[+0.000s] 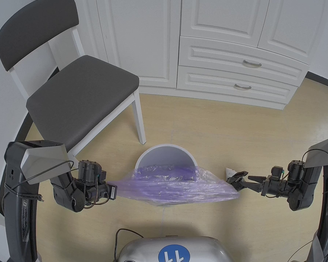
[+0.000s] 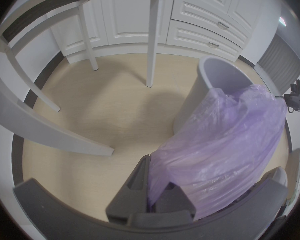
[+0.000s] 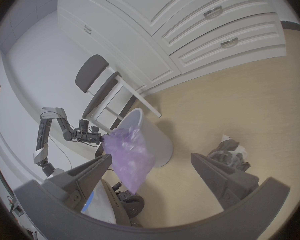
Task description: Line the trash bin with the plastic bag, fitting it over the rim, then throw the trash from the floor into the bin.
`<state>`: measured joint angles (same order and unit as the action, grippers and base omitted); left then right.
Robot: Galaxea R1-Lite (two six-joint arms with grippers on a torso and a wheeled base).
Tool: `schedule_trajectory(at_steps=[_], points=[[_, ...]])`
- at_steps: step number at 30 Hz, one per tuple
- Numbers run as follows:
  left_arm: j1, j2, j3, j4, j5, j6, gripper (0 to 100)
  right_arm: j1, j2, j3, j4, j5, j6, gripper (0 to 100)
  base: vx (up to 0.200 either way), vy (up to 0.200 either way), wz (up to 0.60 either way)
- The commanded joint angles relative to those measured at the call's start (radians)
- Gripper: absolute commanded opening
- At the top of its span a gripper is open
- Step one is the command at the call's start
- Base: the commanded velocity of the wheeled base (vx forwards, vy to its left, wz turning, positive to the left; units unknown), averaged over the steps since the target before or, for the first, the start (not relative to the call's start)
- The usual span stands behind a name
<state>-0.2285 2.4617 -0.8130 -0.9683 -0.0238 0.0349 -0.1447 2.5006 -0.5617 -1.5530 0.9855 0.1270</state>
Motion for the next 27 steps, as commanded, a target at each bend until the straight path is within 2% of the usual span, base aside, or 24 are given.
schedule_trajectory(at_steps=[1,4,6,8,9,11,13,15,17,18,19,20,21,23,24,25,26,27], points=[[-0.008,-0.02,0.014,-0.007,-0.002,-0.001,0,-0.003,-0.032,-0.003,-0.018,-0.005,0.0,100,0.0,0.0,0.0],[-0.035,-0.075,0.041,-0.001,-0.002,-0.003,0,0.022,-0.092,0.008,-0.018,-0.028,0.014,100,0.0,0.0,0.0],[-0.052,-0.101,0.054,-0.003,-0.001,-0.004,0,0.059,-0.138,0.019,-0.018,-0.088,0.014,100,0.0,0.0,0.0],[-0.068,-0.118,0.06,-0.004,0.002,-0.009,0,0.111,-0.187,0.031,-0.018,-0.2,0.014,100,0.0,0.0,0.0],[-0.078,-0.121,0.057,-0.006,0.002,-0.024,0,0.163,-0.218,0.037,-0.018,-0.285,0.01,100,0.0,0.0,0.0],[-0.086,-0.122,0.049,-0.007,0.004,-0.046,0,0.214,-0.249,0.046,-0.018,-0.354,0.01,100,0.0,0.0,0.0],[-0.094,-0.121,0.034,-0.007,0.018,-0.082,0,0.29,-0.284,0.059,-0.018,-0.45,-0.015,100,0.0,0.0,0.0],[-0.095,-0.116,0.02,-0.012,0.031,-0.112,0,0.363,-0.301,0.06,-0.018,-0.565,-0.067,100,0.0,0.0,0.0],[-0.095,-0.116,0.018,-0.015,0.031,-0.124,0,0.432,-0.299,0.045,-0.018,-0.748,-0.165,100,0.0,0.0,0.0],[-0.095,-0.116,0.018,-0.015,0.031,-0.124,0,0.432,-0.299,0.045,-0.018,-0.748,-0.165,100,0.0,0.0,0.0],[-0.095,-0.116,0.018,-0.015,0.031,-0.125,0,0.496,-0.276,0.002,-0.018,-0.987,-0.279,100,0.0,0.0,0.0],[-0.095,-0.115,0.018,-0.015,0.031,-0.125,0,0.514,-0.272,-0.009,-0.018,-1.051,-0.308,100,0.0,0.0,0.0],[-0.095,-0.115,0.018,-0.015,0.031,-0.125,0,0.55,-0.266,-0.021,-0.018,-1.159,-0.353,100,0.0,0.0,0.0],[-0.095,-0.113,0.021,-0.015,0.031,-0.125,0,0.593,-0.269,-0.024,-0.018,-1.228,-0.379,100,0.0,0.0,0.0],[-0.095,-0.112,0.028,-0.015,0.031,-0.125,0,0.632,-0.278,-0.014,-0.018,-1.228,-0.382,100,0.0,0.0,0.0],[-0.095,-0.112,0.028,-0.015,0.031,-0.125,0,0.632,-0.278,-0.014,-0.018,-1.228,-0.382,100,0.0,0.0,0.0],[-0.095,-0.11,0.035,-0.015,0.028,-0.124,100,0.671,-0.296,0.005,-0.018,-1.229,-0.383,100,0.0,0.0,0.0],[-0.095,-0.11,0.035,-0.015,0.028,-0.124,100,0.671,-0.296,0.005,-0.018,-1.229,-0.383,100,0.0,0.0,0.0]])
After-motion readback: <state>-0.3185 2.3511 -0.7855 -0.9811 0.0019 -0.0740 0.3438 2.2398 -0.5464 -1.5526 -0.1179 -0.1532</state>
